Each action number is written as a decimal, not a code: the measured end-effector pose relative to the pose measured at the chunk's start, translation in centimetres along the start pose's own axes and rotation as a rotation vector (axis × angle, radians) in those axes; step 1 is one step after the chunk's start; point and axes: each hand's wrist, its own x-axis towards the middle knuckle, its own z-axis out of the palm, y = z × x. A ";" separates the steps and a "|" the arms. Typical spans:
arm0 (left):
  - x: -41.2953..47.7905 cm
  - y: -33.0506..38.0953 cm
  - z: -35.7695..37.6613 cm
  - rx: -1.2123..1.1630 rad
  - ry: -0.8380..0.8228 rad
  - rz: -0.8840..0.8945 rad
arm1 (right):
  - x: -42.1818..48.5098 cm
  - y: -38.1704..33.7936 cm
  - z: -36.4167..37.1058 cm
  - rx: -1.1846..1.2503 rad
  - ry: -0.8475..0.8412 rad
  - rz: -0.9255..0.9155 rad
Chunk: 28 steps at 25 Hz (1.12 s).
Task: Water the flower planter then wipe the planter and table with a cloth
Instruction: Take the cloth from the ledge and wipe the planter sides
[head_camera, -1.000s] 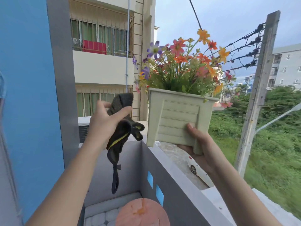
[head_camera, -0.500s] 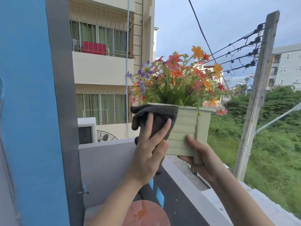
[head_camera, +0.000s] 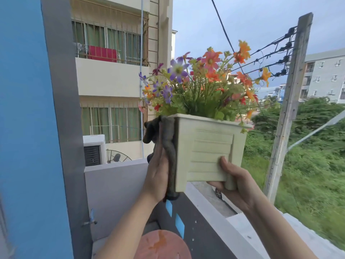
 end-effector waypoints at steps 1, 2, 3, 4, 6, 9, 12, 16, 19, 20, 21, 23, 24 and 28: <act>0.8 -0.7 -0.4 0.001 0.040 -0.145 | -0.1 0.1 -0.2 0.001 -0.003 0.005; 1.3 -1.1 -0.9 -0.013 0.048 -0.217 | -0.1 0.2 -0.5 0.003 -0.004 0.010; 1.5 -1.3 -0.9 -0.024 0.060 -0.206 | -0.1 0.3 -0.7 0.004 -0.005 0.014; 1.4 -1.1 -0.7 -0.024 0.064 -0.172 | -0.1 0.3 -0.8 0.005 -0.006 0.012; 0.3 0.1 0.0 -0.022 0.043 -0.052 | 0.0 0.2 -0.8 -0.006 -0.003 0.000; -1.1 2.3 0.9 0.016 -0.036 0.267 | 0.0 -0.2 -0.5 0.001 -0.025 -0.002; 0.2 3.0 0.4 0.080 0.041 0.317 | -0.2 -0.3 -0.1 -0.028 -0.021 -0.001; 1.2 3.3 0.0 -0.012 0.187 0.008 | -0.5 -0.1 0.0 -0.050 -0.023 0.021; 0.5 4.4 0.2 -0.013 0.168 0.123 | -0.4 0.1 0.1 -0.092 -0.014 0.025; 0.3 4.8 0.2 -0.005 0.152 0.212 | -0.3 0.1 0.1 -0.093 -0.012 0.022; 0.2 4.9 0.2 0.006 0.133 0.276 | -0.2 0.2 0.1 -0.090 -0.010 0.019; 0.3 5.0 -0.1 0.045 0.136 0.309 | -0.2 0.4 0.1 -0.087 -0.012 0.017; 0.4 4.9 -0.4 0.051 0.150 0.312 | -0.3 0.5 0.0 -0.090 -0.017 0.018; 1.0 3.4 -1.4 0.094 0.222 0.199 | -0.7 1.0 -0.1 -0.038 -0.037 0.031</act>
